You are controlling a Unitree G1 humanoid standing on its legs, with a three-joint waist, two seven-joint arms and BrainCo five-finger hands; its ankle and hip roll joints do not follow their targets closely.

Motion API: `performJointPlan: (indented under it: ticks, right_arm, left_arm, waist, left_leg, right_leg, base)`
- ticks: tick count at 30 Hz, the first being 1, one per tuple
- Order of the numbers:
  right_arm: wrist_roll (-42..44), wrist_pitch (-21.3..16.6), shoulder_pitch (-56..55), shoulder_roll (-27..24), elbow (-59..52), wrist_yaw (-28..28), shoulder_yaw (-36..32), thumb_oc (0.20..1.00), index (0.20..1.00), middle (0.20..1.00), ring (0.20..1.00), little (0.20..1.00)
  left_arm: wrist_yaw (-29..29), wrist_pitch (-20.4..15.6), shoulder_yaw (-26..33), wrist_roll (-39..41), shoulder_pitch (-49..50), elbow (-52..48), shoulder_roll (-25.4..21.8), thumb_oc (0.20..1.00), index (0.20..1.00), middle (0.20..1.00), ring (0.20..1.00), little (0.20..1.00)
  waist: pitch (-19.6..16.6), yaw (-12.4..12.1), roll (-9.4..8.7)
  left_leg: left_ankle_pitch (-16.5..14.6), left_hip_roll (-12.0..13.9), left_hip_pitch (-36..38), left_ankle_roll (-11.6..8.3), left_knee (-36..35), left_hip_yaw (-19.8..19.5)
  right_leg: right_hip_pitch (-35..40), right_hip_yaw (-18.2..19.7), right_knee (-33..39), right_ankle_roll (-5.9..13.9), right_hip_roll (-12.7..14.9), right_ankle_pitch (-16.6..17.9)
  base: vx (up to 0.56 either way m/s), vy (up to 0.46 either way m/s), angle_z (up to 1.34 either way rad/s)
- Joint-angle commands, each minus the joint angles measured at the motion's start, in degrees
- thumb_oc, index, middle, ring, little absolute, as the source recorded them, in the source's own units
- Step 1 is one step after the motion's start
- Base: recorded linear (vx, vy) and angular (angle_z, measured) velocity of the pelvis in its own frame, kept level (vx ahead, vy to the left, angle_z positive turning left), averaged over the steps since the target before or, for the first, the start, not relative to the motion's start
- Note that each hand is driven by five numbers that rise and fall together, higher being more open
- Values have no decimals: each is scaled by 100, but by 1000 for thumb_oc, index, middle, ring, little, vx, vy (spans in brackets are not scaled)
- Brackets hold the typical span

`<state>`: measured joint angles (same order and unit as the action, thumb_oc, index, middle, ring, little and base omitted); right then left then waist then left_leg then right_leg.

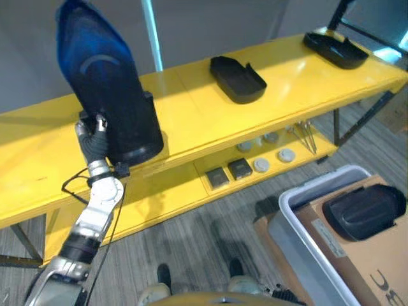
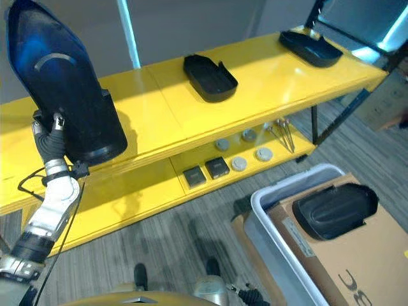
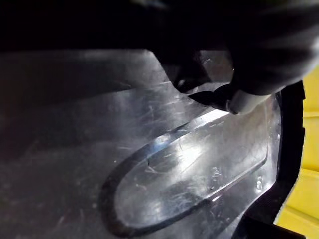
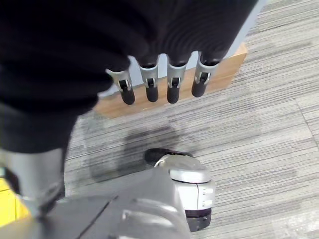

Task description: Move parts from the plastic box to the shelf.

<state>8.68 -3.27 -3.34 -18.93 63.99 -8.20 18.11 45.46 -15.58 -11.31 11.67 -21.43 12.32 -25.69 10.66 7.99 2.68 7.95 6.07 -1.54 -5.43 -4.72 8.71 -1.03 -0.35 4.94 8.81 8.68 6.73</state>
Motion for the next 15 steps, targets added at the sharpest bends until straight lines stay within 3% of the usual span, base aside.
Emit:
performJointPlan:
  ticks: [1, 5, 10, 15]
  right_arm:
    - [41, -47, 449, -217, 48, 155, 261, 1000, 1000, 1000, 1000, 1000]
    - [325, -49, 571, -296, -22, 200, 286, 1000, 1000, 1000, 1000, 1000]
    - [80, -62, 654, -441, -271, 292, 477, 1000, 1000, 1000, 1000, 1000]
    - [89, -100, 766, -551, -273, 335, 536, 1000, 1000, 1000, 1000, 1000]
  left_arm:
    - [40, -454, 298, 435, -1356, 339, -245, 200, 200, 200, 200, 200]
    - [83, -242, 395, 642, -1634, 698, -295, 200, 200, 200, 200, 200]
    - [-186, 410, 405, 1044, -2167, 1948, -738, 200, 200, 200, 200, 200]
    - [-274, 732, 312, 1423, -2415, 2619, -946, 200, 200, 200, 200, 200]
  waist:
    - [529, 144, -25]
    - [602, 229, -3]
    - [746, 397, 84]
    - [839, 447, 169]
  left_leg:
    - [-259, 38, -136, -71, -22, -53]
    - [-263, 29, -131, -75, -28, -58]
    - [-263, 2, -135, -84, -28, -26]
    - [-252, -2, -135, -101, -28, -44]
  right_leg:
    - [173, -128, -58, -298, -229, -394]
    - [114, -51, -29, -305, -249, -374]
    - [-45, 59, -29, -317, -250, -352]
    - [-85, 98, -49, -324, -259, -368]
  base:
    - [-18, 10, -25]
    - [46, 1, -21]
    - [71, 16, -17]
    - [38, 27, -8]
